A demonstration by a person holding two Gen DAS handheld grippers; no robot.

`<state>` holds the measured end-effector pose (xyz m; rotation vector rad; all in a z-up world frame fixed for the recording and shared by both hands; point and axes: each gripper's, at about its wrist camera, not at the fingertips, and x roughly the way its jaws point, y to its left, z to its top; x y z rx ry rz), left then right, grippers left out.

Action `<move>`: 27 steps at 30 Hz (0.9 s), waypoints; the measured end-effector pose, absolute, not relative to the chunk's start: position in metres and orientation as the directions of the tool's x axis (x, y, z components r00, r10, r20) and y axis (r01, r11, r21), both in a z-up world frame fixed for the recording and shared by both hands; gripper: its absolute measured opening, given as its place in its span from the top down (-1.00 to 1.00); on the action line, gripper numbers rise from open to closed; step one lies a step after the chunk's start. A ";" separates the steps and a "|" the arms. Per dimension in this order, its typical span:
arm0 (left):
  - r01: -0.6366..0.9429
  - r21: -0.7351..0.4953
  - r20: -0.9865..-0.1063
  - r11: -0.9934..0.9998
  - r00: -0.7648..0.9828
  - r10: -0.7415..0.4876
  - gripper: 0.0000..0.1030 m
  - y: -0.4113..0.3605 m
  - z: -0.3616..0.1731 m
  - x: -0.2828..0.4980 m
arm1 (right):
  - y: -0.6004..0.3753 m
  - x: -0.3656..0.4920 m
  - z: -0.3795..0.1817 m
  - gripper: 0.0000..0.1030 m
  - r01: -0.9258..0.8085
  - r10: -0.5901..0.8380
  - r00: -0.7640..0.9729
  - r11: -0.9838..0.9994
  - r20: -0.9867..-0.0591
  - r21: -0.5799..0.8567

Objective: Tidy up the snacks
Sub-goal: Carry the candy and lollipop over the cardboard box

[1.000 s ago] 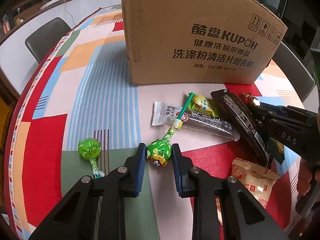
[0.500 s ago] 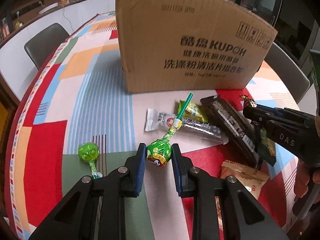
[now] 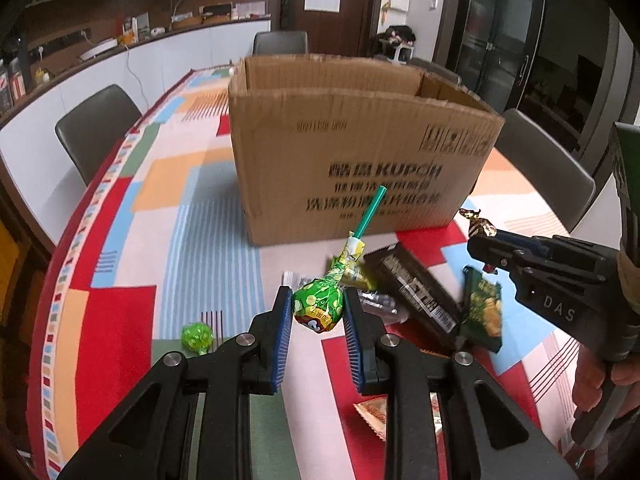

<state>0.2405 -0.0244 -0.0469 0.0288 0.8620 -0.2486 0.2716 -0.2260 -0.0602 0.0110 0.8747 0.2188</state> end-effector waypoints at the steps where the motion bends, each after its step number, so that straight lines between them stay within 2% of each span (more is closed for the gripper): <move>1: 0.230 -0.077 -0.747 0.970 0.631 -0.209 0.50 -0.025 -0.043 0.239 | -0.225 0.271 -0.057 0.63 -0.188 0.197 0.627 0.977 -0.754 0.099; 14: 0.264 -0.054 -0.637 0.963 0.734 -0.237 0.50 -0.026 0.014 0.229 | -0.223 0.260 -0.009 0.63 -0.217 0.244 0.709 0.968 -0.661 0.124; 27: 0.286 -0.051 -0.548 0.957 0.793 -0.266 0.50 -0.025 0.069 0.250 | -0.217 0.272 0.040 0.63 -0.251 0.290 0.776 0.957 -0.560 0.149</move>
